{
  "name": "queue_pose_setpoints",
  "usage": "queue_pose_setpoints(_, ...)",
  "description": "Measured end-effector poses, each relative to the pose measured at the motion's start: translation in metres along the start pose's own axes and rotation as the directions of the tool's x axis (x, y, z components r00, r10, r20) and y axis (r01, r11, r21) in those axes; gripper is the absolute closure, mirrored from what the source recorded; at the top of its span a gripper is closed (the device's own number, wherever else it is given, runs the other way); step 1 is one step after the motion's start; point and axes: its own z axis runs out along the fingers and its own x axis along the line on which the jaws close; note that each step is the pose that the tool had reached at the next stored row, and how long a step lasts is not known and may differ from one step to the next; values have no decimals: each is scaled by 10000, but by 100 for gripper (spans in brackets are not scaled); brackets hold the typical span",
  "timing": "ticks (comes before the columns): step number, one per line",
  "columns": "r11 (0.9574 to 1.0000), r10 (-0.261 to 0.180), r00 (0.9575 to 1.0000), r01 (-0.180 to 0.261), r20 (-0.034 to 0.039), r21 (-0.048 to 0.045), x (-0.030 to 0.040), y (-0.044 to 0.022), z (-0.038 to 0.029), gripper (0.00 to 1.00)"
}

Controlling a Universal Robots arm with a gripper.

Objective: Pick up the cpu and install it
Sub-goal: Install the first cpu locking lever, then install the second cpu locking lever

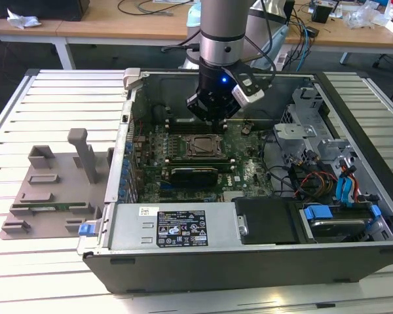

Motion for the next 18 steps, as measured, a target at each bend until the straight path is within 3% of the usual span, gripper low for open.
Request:
queue_pose_setpoints(8,10000,0,10000,0,0,0,0,0,-2,89)
queue_pose_setpoints(9,10000,0,10000,0,0,-4,11,-50,0,89)
queue_pose_setpoints(11,9998,8,10000,-7,20,-186,47,-192,14,89)
queue_pose_setpoints(13,9995,12,10000,-11,34,-322,61,-266,22,89)
queue_pose_setpoints(14,9990,18,10000,-16,47,-448,72,-332,27,89)
queue_pose_setpoints(16,9984,24,10000,-20,61,-570,83,-411,33,89)
queue_pose_setpoints(18,9962,38,10000,-30,92,-869,151,-577,56,89)
